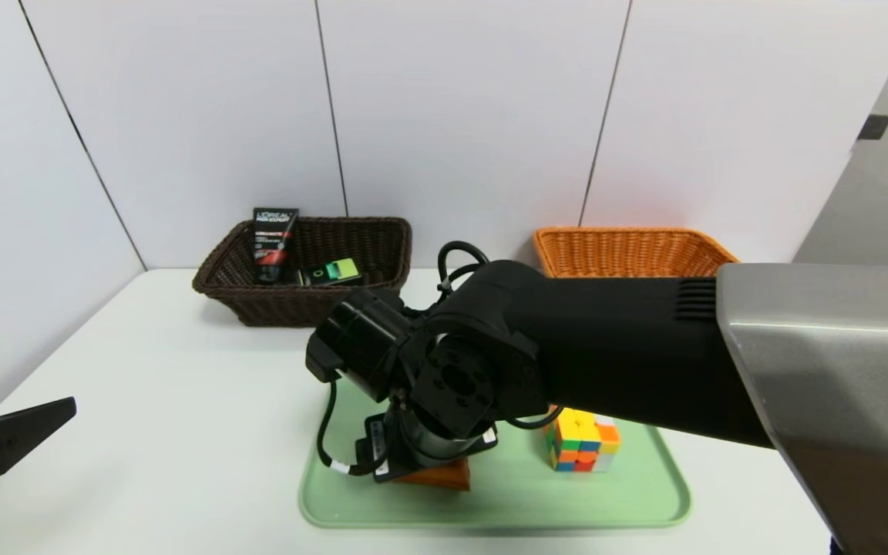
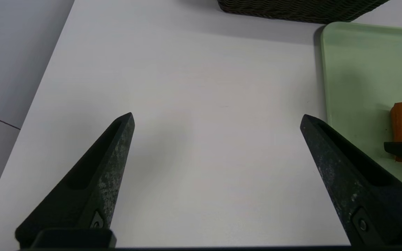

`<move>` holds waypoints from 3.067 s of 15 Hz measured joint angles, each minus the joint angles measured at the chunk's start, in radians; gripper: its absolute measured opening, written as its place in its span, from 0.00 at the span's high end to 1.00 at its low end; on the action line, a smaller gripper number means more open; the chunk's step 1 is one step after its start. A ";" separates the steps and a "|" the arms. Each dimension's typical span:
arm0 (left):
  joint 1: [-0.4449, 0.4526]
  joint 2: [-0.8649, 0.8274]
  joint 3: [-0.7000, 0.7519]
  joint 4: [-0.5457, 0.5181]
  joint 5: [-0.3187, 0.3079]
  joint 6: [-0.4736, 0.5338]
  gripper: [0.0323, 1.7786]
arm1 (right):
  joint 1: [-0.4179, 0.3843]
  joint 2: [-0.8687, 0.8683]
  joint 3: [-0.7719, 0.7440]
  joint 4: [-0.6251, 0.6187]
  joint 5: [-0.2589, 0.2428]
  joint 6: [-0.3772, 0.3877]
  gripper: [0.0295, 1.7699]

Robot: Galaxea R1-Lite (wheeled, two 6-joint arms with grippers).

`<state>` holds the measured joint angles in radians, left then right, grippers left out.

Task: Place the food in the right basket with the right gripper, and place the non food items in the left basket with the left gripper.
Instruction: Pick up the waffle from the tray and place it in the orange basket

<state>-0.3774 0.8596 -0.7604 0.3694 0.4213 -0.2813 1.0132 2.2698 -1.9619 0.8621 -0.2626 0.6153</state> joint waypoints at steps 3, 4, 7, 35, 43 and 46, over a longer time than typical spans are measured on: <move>0.000 0.008 -0.003 -0.002 -0.002 0.000 0.05 | -0.005 0.006 0.001 0.001 0.000 0.000 0.04; 0.000 0.009 -0.003 -0.002 -0.002 0.000 0.05 | -0.005 0.007 0.001 0.001 0.000 0.000 0.04; 0.000 0.010 -0.003 -0.001 -0.002 -0.001 0.05 | -0.007 0.008 0.001 -0.001 0.000 -0.002 0.32; 0.000 0.008 0.001 -0.001 -0.002 0.000 0.05 | -0.036 -0.126 0.003 0.006 -0.038 -0.065 0.51; -0.001 0.013 0.017 -0.001 -0.007 0.000 0.05 | -0.263 -0.270 0.001 -0.109 -0.047 -0.196 0.51; -0.001 0.016 0.025 -0.003 -0.009 0.000 0.05 | -0.350 -0.294 0.001 -0.233 -0.048 -0.210 0.51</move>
<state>-0.3789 0.8760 -0.7351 0.3664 0.4126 -0.2817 0.6634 1.9757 -1.9604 0.6296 -0.3102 0.4051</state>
